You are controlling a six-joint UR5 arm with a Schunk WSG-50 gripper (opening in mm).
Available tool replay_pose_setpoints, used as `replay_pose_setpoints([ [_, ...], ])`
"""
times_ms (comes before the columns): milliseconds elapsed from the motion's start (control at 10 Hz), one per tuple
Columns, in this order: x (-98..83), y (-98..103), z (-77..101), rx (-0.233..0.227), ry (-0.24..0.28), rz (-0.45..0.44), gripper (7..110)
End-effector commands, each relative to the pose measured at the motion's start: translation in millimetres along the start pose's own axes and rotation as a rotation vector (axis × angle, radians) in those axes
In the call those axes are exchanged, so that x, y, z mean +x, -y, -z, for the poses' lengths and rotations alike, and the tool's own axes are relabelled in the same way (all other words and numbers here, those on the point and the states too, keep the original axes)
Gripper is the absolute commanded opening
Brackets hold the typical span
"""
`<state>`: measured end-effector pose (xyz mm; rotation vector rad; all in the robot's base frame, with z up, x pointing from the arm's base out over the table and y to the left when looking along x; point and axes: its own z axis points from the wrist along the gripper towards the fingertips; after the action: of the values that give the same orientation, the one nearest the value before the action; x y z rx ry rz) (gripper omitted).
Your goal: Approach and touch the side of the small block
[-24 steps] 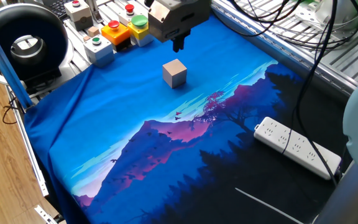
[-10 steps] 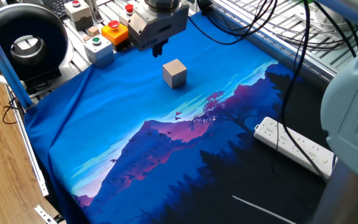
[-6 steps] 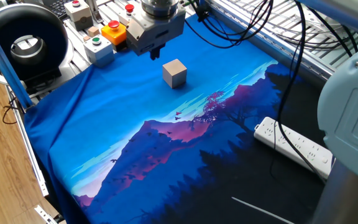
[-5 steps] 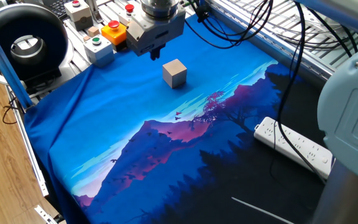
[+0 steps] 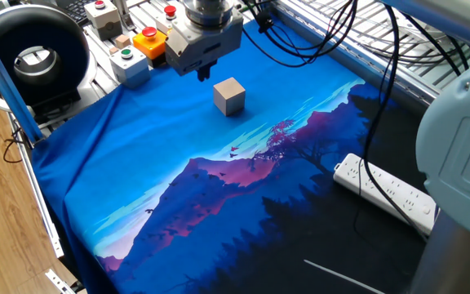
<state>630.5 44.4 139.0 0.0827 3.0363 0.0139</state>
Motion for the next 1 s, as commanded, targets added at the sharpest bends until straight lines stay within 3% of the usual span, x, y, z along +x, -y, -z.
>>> replay_pose_setpoints([
  [0, -0.3, -5.7, 0.6, -0.025, 0.0, -0.007, 7],
  [200, -0.4, -12.2, 0.9, -0.051, 0.0, -0.017, 7],
  [400, 12.8, -24.9, 2.2, -0.101, -0.055, -0.05, 7],
  [600, 19.2, -5.0, 1.4, -0.022, -0.078, -0.023, 7],
  [900, 16.1, 3.6, 1.1, 0.012, -0.065, -0.01, 7],
])
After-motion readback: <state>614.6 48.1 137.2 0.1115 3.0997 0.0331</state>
